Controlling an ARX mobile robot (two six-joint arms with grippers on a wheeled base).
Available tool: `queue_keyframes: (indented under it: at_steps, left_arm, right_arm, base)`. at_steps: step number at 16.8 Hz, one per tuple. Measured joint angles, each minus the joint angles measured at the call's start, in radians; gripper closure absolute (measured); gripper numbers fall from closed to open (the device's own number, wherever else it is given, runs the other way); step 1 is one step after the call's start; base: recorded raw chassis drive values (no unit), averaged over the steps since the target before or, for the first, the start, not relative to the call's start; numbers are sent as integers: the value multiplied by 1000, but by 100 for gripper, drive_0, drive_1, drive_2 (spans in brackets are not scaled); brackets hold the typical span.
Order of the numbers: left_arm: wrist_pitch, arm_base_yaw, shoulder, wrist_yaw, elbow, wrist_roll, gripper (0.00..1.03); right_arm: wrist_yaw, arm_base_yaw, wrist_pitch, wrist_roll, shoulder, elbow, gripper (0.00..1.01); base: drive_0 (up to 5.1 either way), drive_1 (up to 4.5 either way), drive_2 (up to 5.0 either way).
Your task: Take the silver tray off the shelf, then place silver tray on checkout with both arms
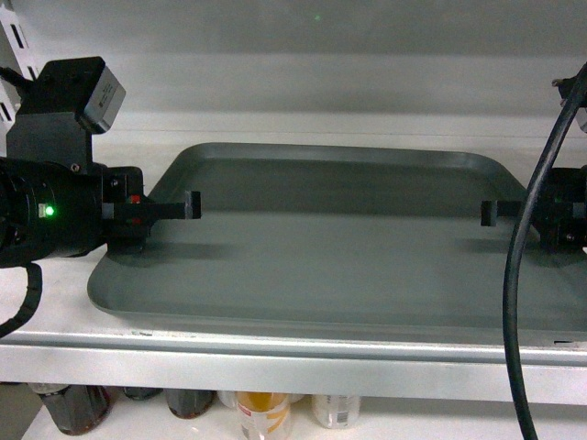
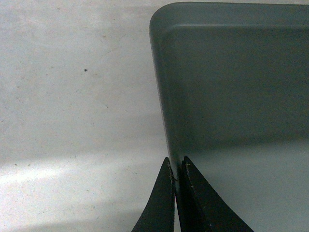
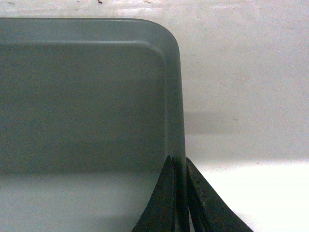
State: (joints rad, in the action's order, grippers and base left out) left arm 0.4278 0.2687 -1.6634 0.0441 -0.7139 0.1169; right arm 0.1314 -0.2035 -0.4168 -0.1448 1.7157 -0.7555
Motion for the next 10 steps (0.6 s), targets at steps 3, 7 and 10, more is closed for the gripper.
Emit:
queue_keyframes:
  at_steps: [3,7,10]
  left_arm:
    - [-24,5,24,4,0,-1,100]
    - [-56,10,59,7,0,0,100]
    - [-99,14,124,10,0,0,100]
  right_arm:
    - [0,-1,32,1,-24,0,98]
    - [3,-2,87,4,-99,0,98]
    - [4,-6,127,4,-193,0,98]
  base:
    - [0,0,0]
    - [0,0,0]
    - [0,0,0]
